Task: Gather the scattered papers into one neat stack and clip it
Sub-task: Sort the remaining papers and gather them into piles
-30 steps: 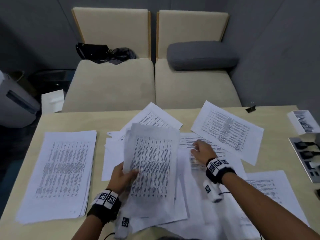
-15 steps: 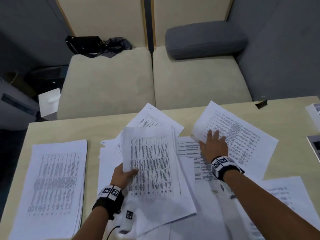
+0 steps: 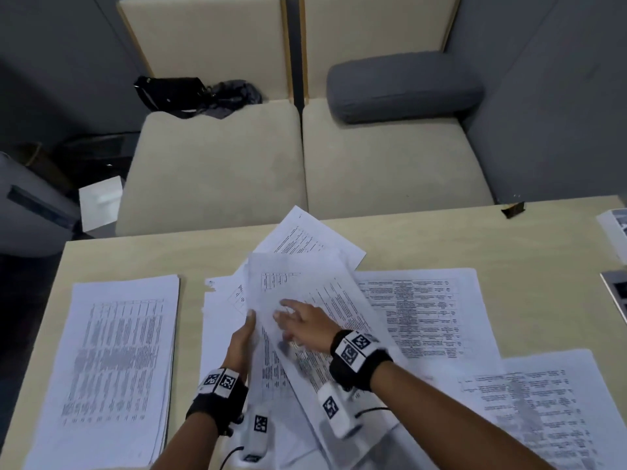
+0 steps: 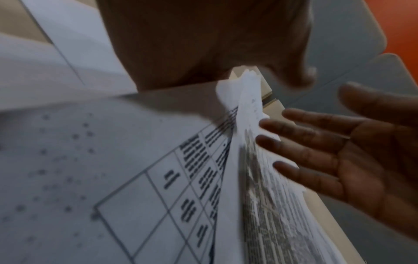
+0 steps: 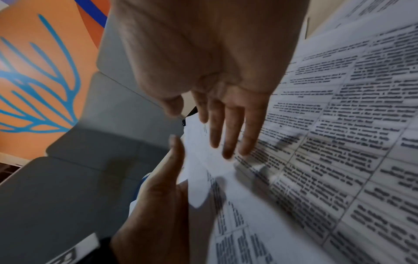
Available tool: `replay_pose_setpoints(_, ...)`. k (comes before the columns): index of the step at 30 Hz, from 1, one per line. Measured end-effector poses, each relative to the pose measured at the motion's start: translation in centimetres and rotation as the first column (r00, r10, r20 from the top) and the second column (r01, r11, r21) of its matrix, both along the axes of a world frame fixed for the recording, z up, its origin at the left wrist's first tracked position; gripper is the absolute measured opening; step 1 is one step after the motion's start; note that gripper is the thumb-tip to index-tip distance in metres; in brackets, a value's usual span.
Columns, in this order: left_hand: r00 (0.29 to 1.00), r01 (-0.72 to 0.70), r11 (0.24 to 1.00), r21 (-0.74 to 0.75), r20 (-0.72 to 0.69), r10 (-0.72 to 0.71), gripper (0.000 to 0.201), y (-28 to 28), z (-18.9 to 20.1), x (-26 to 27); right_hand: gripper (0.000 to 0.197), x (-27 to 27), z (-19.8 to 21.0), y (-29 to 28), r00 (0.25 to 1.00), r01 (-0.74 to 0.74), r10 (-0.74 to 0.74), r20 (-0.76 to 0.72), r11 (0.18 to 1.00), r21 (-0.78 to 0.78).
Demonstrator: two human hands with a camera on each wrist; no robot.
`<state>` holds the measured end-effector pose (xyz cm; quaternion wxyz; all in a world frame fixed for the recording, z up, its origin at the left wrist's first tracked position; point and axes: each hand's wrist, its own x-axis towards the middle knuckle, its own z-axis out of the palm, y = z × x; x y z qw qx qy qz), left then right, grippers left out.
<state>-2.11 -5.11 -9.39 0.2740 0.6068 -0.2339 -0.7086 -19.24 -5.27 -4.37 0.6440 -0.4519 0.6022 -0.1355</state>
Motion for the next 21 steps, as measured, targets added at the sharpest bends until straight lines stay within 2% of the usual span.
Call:
replay_pose_setpoints(1, 1.000, 0.011, 1.000, -0.010, -0.021, -0.011, 0.045, 0.0, -0.2, 0.1, 0.060, 0.7, -0.2, 0.0, 0.999, 0.040, -0.039, 0.031, 0.999, -0.007)
replay_pose_setpoints(3, 0.997, 0.052, 0.996, -0.071, 0.058, -0.048, 0.030, 0.0, 0.1, -0.4, 0.040, 0.3, -0.4, -0.5, 0.987, 0.162, -0.161, 0.019, 0.985, -0.055)
replay_pose_setpoints(6, 0.967, 0.122, 0.987, -0.109, 0.238, -0.093, 0.029, 0.1, -0.6, -0.9, 0.023, -3.6, -1.5, -2.7, 0.928, 0.305, -0.345, -0.141, 0.920, -0.248)
replay_pose_setpoints(9, 0.962, 0.123, 0.985, -0.121, 0.259, -0.089, 0.025, 0.1, -1.0, -0.6, 0.028, -9.0, -2.6, -6.2, 0.800, 0.273, -0.426, -0.422, 0.885, -0.377)
replay_pose_setpoints(11, 0.966, 0.107, 0.984, -0.145, 0.251, -0.068, 0.023, 0.1, -0.9, -0.1, 0.039, -12.1, -3.5, -7.9, 0.717, 0.194, -0.348, -0.604, 0.932, -0.306)
replay_pose_setpoints(12, 0.961, 0.107, 0.983, -0.150, 0.270, -0.063, 0.021, 0.0, -0.9, 0.4, 0.046, -13.3, -3.8, -8.4, 0.698, 0.155, -0.287, -0.656, 0.955, -0.253)
replay_pose_setpoints(14, 0.956, 0.121, 0.979, -0.162, 0.284, -0.071, 0.019, -0.1, -1.0, 1.6, 0.047, -14.6, -4.7, -9.0, 0.734, 0.127, -0.221, -0.642, 0.974, -0.189)
replay_pose_setpoints(17, 0.925, 0.211, 0.964, -0.162, 0.353, -0.143, 0.022, -0.1, -1.2, 3.0, 0.024, -13.8, -4.4, -9.0, 0.821, 0.147, -0.225, -0.524, 0.971, -0.187)
replay_pose_setpoints(19, 0.919, 0.229, 0.963, -0.144, 0.358, -0.165, 0.019, 0.0, -1.0, 2.9, 0.027, -13.0, -3.6, -8.7, 0.828, 0.240, -0.346, -0.441, 0.930, -0.279)
replay_pose_setpoints(21, 0.894, 0.263, 0.957, -0.123, 0.404, -0.193, 0.013, -0.2, -0.4, 2.5, 0.023, -12.5, -2.7, -8.0, 0.802, 0.354, -0.500, -0.326, 0.838, -0.415)
